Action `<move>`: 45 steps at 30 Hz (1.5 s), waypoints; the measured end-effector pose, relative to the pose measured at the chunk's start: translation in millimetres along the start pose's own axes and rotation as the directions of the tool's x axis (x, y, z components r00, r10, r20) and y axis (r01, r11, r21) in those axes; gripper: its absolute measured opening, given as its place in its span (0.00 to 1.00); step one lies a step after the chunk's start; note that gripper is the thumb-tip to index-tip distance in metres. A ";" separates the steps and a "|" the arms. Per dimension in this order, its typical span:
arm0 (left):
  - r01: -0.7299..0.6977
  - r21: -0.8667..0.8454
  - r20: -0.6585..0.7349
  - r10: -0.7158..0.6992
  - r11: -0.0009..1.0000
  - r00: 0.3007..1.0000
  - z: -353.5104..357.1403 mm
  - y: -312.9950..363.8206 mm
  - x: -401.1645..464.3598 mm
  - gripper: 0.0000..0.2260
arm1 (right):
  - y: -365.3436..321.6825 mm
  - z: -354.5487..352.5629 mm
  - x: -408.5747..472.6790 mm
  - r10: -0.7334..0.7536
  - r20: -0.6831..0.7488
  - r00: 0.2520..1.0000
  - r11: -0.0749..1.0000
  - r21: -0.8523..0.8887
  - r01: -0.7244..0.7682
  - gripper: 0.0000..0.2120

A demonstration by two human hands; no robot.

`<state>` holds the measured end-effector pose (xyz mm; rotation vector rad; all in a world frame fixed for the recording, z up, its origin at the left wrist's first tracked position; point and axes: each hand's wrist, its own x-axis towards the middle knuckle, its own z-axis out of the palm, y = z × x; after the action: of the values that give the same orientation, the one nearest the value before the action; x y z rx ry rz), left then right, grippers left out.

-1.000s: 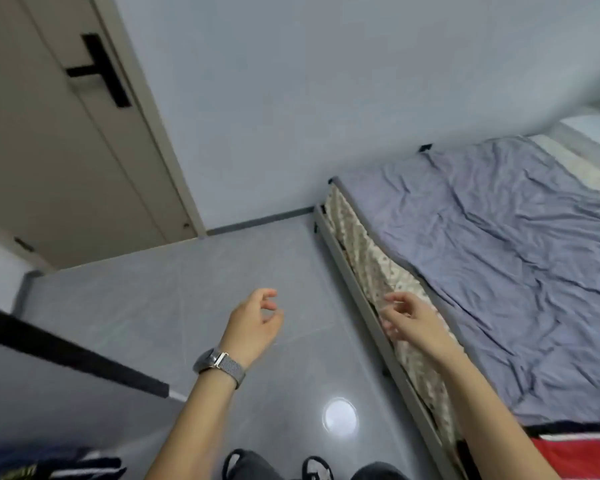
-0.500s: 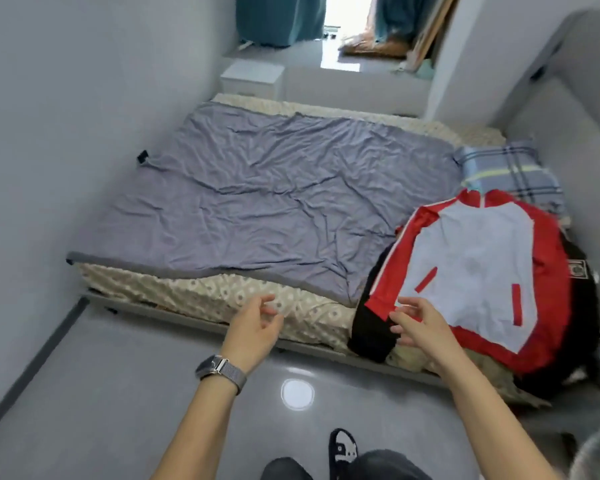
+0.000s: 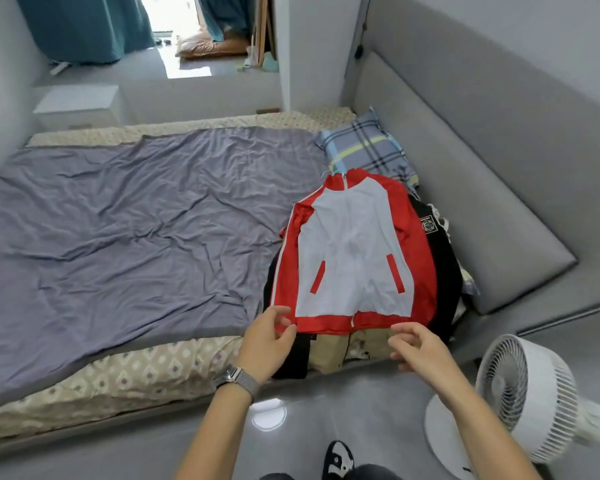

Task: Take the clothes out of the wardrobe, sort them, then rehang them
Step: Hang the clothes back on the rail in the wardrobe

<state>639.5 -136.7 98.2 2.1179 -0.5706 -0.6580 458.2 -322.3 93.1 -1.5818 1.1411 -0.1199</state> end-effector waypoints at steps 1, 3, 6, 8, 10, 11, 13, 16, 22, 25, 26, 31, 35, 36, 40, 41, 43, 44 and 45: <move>-0.008 -0.006 0.007 0.008 1.000 1.000 10.9 9.0 11.4 0.13 | 0.4 -11.7 10.5 0.003 -0.008 1.000 1.000 0.007 -0.003 0.09; -0.023 0.009 0.022 0.023 1.000 1.000 27.2 24.4 33.9 0.12 | -1.7 -31.7 32.1 0.015 -0.025 1.000 0.999 0.028 -0.014 0.08; -0.031 0.027 0.037 0.030 0.999 0.999 36.1 40.7 66.4 0.12 | -10.0 -49.7 64.7 0.031 -0.049 0.998 0.997 0.071 -0.028 0.08; -0.034 0.026 0.031 0.033 0.999 0.999 34.7 44.8 90.5 0.13 | -14.8 -52.5 87.4 0.032 -0.054 0.998 0.997 0.074 -0.028 0.07; -0.027 0.032 0.023 0.027 0.999 0.999 30.9 44.7 116.6 0.12 | -19.3 -50.7 110.1 0.037 -0.054 0.998 0.998 0.057 -0.034 0.08; -0.019 0.029 0.022 0.018 0.999 1.000 28.8 44.7 130.3 0.12 | -22.0 -48.9 120.3 0.045 -0.054 0.998 0.998 0.050 -0.043 0.08; -0.009 0.027 0.033 0.008 1.000 0.999 24.7 45.0 157.6 0.12 | -28.6 -44.0 138.9 0.064 -0.054 0.996 0.997 0.044 -0.062 0.07; -0.005 0.030 0.043 0.004 1.000 0.999 19.0 49.5 193.9 0.11 | -38.4 -37.5 163.1 0.080 -0.053 0.995 0.996 0.039 -0.078 0.07; 0.021 0.048 0.022 -0.022 0.999 1.000 17.7 61.7 244.3 0.09 | -56.9 -33.9 216.4 0.091 -0.019 0.996 0.996 0.025 -0.090 0.07; 0.055 0.050 0.006 -0.055 0.997 0.998 25.6 68.7 267.4 0.09 | -64.2 -36.5 249.7 0.087 0.002 0.996 0.995 0.043 -0.087 0.08; 0.064 0.051 0.002 -0.065 0.997 0.998 29.4 72.6 275.4 0.09 | -66.6 -38.0 261.4 0.087 0.020 0.996 0.995 0.043 -0.087 0.08; 0.099 0.080 -0.072 -0.093 0.992 0.993 55.2 99.5 317.0 0.10 | -79.4 -60.4 332.4 0.075 0.142 0.987 0.997 0.003 -0.076 0.07; 0.153 0.092 -0.136 -0.139 0.984 0.981 77.8 129.4 352.1 0.12 | -105.4 -95.3 403.3 0.032 0.193 0.981 0.999 -0.043 -0.024 0.08; 0.165 0.092 -0.150 -0.150 0.982 0.977 83.4 136.8 360.9 0.12 | -112.6 -103.5 423.0 0.017 0.189 0.982 0.998 -0.061 -0.006 0.08; 0.252 0.041 -0.194 -0.239 0.967 0.951 100.4 154.2 394.5 0.12 | -135.6 -122.8 500.4 -0.023 0.173 0.985 0.984 -0.173 0.053 0.08; 0.282 0.023 -0.201 -0.272 0.959 0.941 102.5 155.1 401.4 0.12 | -138.1 -123.0 517.6 -0.028 0.184 0.983 0.976 -0.207 0.067 0.08; 0.326 -0.023 -0.232 -0.322 0.945 0.918 104.8 155.6 412.5 0.11 | -139.6 -119.3 548.0 -0.050 0.216 0.975 0.944 -0.308 0.116 0.10; 0.332 -0.037 -0.255 -0.331 0.942 0.909 105.2 156.5 416.6 0.11 | -138.2 -115.7 564.1 -0.069 0.229 0.971 0.926 -0.348 0.148 0.11; 0.331 -0.037 -0.278 -0.328 0.943 0.903 105.6 158.0 419.4 0.10 | -136.3 -111.8 580.3 -0.099 0.240 0.966 0.907 -0.378 0.186 0.13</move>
<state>865.7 -536.5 65.6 2.2892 -0.0557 -0.5216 776.2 -823.5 -31.3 -1.9873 0.9132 0.1983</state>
